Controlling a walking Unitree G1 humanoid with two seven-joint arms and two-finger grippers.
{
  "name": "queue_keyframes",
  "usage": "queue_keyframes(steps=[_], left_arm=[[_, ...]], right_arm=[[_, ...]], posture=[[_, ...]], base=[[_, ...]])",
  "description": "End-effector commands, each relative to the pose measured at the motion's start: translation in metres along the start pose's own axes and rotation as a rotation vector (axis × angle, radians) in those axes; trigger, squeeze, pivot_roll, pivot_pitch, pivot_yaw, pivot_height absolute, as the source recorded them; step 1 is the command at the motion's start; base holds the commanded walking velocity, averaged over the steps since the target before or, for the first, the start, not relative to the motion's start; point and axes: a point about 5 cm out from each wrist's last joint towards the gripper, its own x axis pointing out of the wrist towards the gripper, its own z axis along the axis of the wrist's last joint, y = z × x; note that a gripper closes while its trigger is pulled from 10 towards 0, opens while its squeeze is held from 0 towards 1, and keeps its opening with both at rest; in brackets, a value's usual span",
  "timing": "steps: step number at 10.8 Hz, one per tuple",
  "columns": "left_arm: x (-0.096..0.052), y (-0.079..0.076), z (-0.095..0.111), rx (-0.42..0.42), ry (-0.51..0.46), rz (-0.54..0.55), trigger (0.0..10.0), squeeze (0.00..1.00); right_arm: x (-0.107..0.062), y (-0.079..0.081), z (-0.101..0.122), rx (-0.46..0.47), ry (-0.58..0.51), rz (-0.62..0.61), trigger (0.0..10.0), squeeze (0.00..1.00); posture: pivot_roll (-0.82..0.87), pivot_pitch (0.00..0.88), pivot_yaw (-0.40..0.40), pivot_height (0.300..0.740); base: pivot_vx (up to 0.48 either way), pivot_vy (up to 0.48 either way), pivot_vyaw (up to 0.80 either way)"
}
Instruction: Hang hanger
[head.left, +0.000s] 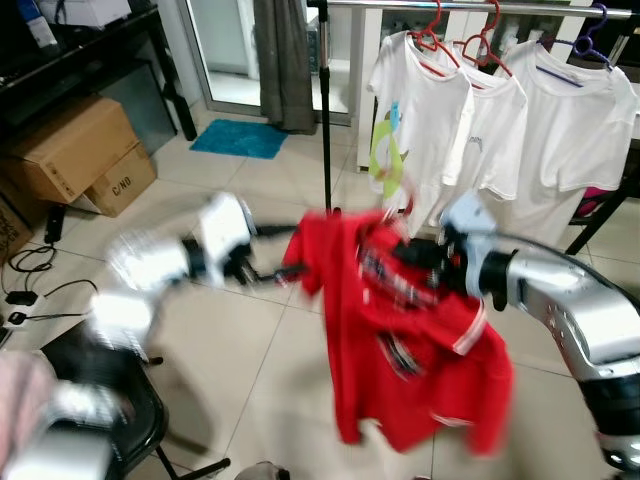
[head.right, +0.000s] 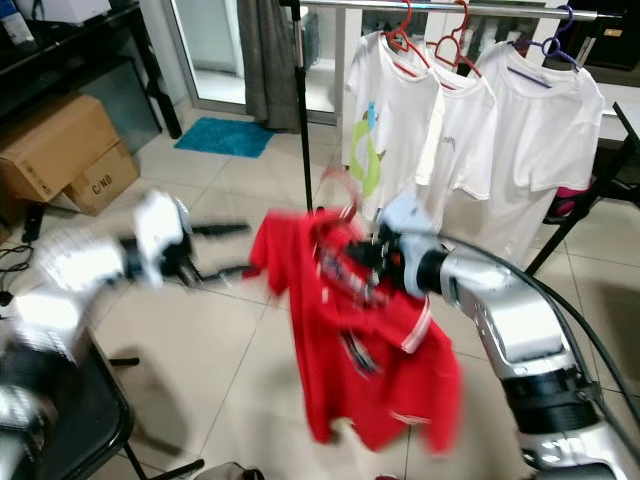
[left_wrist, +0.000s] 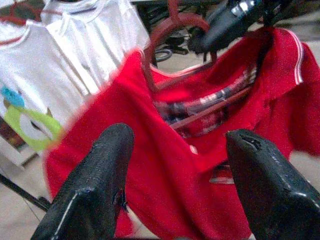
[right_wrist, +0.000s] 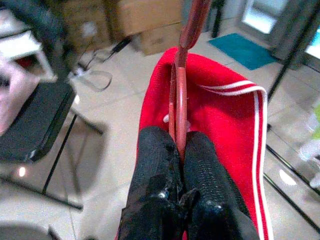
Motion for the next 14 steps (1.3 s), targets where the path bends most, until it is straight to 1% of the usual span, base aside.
queue_keyframes(steps=[1,2,3,4,5,7,8,9,10,11,12,14], left_arm=[[0.005,-0.002,-0.01,-0.006,0.051,0.083,10.0,0.89],[0.011,-0.007,-0.025,-0.015,0.096,0.134,10.0,0.63],[0.014,-0.008,-0.033,0.007,0.135,0.167,10.0,0.29],[0.018,-0.009,-0.039,0.011,0.151,0.22,10.0,0.0],[0.032,-0.013,-0.048,0.01,0.137,0.292,10.0,0.0],[0.043,-0.021,-0.055,0.053,0.161,0.276,10.0,0.0],[0.046,-0.02,-0.054,0.068,0.158,0.289,10.0,0.0],[0.055,-0.018,-0.05,0.095,0.139,0.29,10.0,0.0],[0.059,-0.018,-0.047,0.096,0.118,0.269,10.0,0.0],[0.066,-0.023,-0.045,0.083,0.097,0.206,3.8,0.0],[0.074,-0.03,-0.046,0.075,0.096,0.148,0.0,0.0],[0.077,-0.03,-0.047,0.063,0.095,0.152,0.0,0.0]], right_arm=[[-0.002,0.002,0.021,0.039,-0.093,-0.016,0.0,0.0],[-0.002,0.003,0.027,0.06,-0.118,-0.022,0.0,0.0],[-0.004,0.005,0.033,0.074,-0.133,-0.013,0.0,0.0],[-0.006,0.007,0.041,0.099,-0.154,-0.001,0.0,0.0],[-0.013,0.011,0.06,0.153,-0.206,0.041,0.0,0.0],[-0.016,0.017,0.073,0.186,-0.244,0.09,0.0,0.0],[-0.017,0.02,0.076,0.193,-0.25,0.112,0.0,0.0],[-0.019,0.026,0.082,0.21,-0.256,0.146,0.0,0.0],[-0.019,0.026,0.084,0.216,-0.261,0.15,0.0,0.0],[-0.02,0.026,0.085,0.228,-0.269,0.149,0.0,0.0],[-0.021,0.028,0.087,0.233,-0.274,0.149,0.0,0.0],[-0.022,0.03,0.089,0.238,-0.279,0.152,0.0,0.0]], posture=[[-0.14,0.0,0.073,0.74],[-0.14,0.0,0.074,0.74],[-0.15,0.0,0.074,0.74],[-0.16,0.0,0.074,0.74],[-0.17,0.0,0.073,0.74],[-0.18,0.0,0.073,0.74],[-0.18,0.0,0.072,0.74],[-0.19,0.0,0.074,0.74],[-0.19,0.0,0.077,0.74],[-0.2,0.0,0.082,0.74],[-0.2,0.0,0.089,0.74],[-0.21,0.0,0.093,0.74]], base=[[0.0,0.0,0.0],[0.0,0.0,0.0],[0.0,0.0,0.0],[0.0,0.0,0.0],[0.0,0.0,0.0],[0.0,0.0,0.0],[0.0,0.0,0.0],[0.0,0.0,0.0],[0.0,0.0,0.0],[0.0,0.0,0.0],[0.0,0.0,0.0],[0.0,0.0,0.0]])
